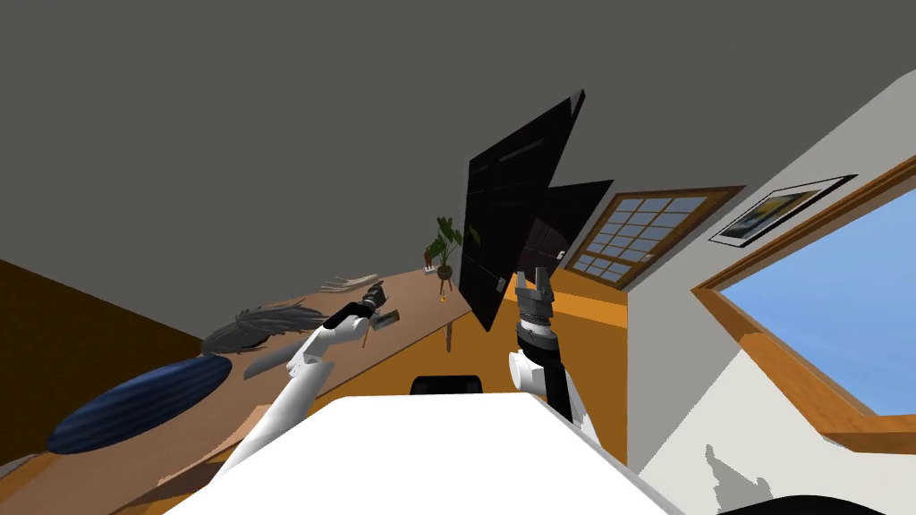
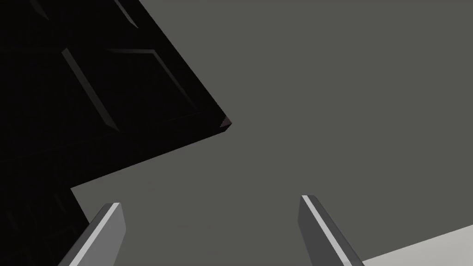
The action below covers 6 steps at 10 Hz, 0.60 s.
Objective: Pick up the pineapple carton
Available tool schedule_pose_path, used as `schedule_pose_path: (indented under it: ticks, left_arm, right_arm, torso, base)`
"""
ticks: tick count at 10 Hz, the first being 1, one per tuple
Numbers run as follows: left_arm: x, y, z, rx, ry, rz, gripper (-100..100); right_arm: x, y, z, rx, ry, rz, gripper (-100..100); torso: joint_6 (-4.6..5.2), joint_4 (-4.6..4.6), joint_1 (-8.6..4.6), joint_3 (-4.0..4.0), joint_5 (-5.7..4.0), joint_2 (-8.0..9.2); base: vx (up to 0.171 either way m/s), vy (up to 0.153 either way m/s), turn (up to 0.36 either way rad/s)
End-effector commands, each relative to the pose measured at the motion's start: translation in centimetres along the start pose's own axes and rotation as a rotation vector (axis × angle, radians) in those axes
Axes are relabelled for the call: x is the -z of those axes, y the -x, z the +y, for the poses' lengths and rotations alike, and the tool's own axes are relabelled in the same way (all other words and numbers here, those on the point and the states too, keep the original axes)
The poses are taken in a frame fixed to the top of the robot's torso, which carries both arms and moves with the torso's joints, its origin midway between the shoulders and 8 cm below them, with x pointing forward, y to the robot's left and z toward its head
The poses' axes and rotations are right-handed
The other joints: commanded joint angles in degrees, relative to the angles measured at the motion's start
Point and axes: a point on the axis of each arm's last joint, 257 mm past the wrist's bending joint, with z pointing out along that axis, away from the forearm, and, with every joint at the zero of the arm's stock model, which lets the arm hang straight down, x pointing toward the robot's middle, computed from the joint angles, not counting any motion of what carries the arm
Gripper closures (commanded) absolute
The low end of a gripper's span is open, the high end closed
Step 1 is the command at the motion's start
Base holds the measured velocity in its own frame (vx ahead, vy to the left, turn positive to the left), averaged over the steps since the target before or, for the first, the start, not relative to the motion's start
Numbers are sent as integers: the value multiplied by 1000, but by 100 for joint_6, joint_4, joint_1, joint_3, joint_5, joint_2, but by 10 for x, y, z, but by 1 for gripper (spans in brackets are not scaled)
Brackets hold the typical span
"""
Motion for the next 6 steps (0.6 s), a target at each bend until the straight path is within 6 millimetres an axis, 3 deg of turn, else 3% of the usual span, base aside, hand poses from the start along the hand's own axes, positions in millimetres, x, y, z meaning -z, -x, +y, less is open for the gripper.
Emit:
schedule_pose_path:
  ticks: [1, 2, 3, 4, 6]
  left_arm:
    - [0, 5, 7, 7, 35, -8, -100]
    - [-5, 24, 21, 45, 87, -37, -100]
    - [-4, 25, 28, 46, 112, -40, -100]
    - [-8, 43, 40, 87, 156, -71, -100]
    - [-6, 43, 48, 88, 187, -73, -100]
  right_arm:
    - [0, 0, 0, 0, 0, 0, 0]
    - [0, 0, 0, 0, 0, 0, 0]
    - [0, 0, 0, 0, 0, 0, 0]
    - [0, 0, 0, 0, 0, 0, 0]
    - [0, 0, 0, 0, 0, 0, 0]
  torso:
    - [0, 0, 0, 0, 0, 0]
    - [-3, 0, -7, 0, -1, -1]
    - [6, 0, -7, 0, -2, 0]
    - [-1, 0, -3, 0, -1, 0]
    - [-1, 0, 1, 0, 1, 0]
  base:
    - [-7, 22, 19]
    - [-14, 24, -324]
    - [-17, 39, -199]
    - [-16, 49, -350]
    - [-10, 36, -117]
